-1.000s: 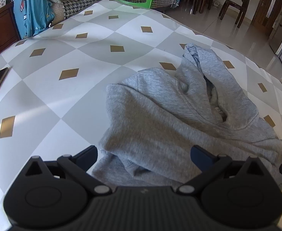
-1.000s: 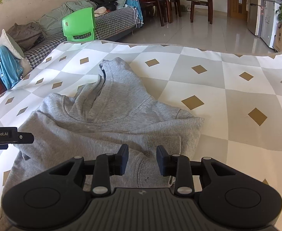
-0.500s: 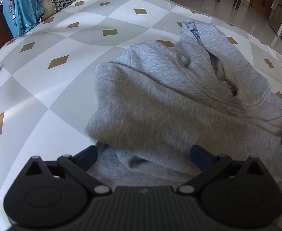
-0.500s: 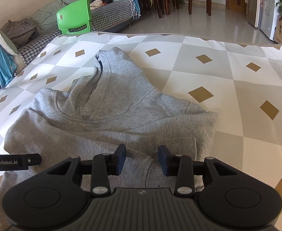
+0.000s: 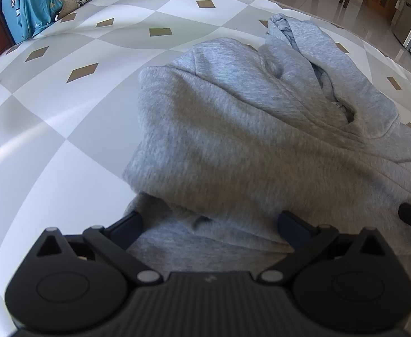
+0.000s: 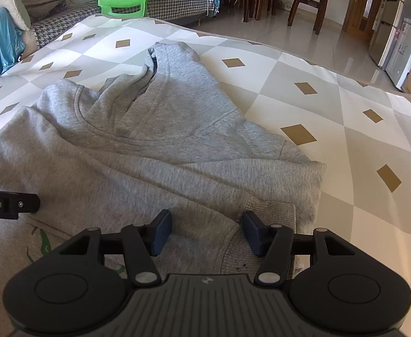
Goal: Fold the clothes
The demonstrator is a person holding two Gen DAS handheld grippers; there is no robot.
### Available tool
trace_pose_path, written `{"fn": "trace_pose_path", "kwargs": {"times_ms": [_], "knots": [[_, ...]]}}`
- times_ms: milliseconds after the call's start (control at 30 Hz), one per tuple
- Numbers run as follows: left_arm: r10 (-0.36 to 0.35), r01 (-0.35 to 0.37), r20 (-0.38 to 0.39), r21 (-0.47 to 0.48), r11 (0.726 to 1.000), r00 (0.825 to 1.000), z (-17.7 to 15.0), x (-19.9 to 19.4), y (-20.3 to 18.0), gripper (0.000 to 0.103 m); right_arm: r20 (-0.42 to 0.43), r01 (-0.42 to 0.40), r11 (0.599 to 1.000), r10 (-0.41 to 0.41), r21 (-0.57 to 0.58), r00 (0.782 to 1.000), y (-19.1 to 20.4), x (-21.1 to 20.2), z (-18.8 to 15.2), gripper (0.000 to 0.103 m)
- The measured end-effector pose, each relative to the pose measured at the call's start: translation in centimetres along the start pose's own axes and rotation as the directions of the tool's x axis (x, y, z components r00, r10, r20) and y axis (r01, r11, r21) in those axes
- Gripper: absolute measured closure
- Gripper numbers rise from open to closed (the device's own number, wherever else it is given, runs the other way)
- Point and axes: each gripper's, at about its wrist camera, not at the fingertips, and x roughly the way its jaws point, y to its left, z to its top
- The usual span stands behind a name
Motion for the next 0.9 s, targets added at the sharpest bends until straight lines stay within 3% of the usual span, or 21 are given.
{"fn": "trace_pose_path", "kwargs": {"times_ms": [900], "knots": [[-0.019,0.019,0.004,0.029,0.999,1.0,-0.72,-0.34,0.58,0.0,0.008,0.028,1.0,-0.028,-0.003,1.0,1.03,-0.47,-0.59,0.043]]}}
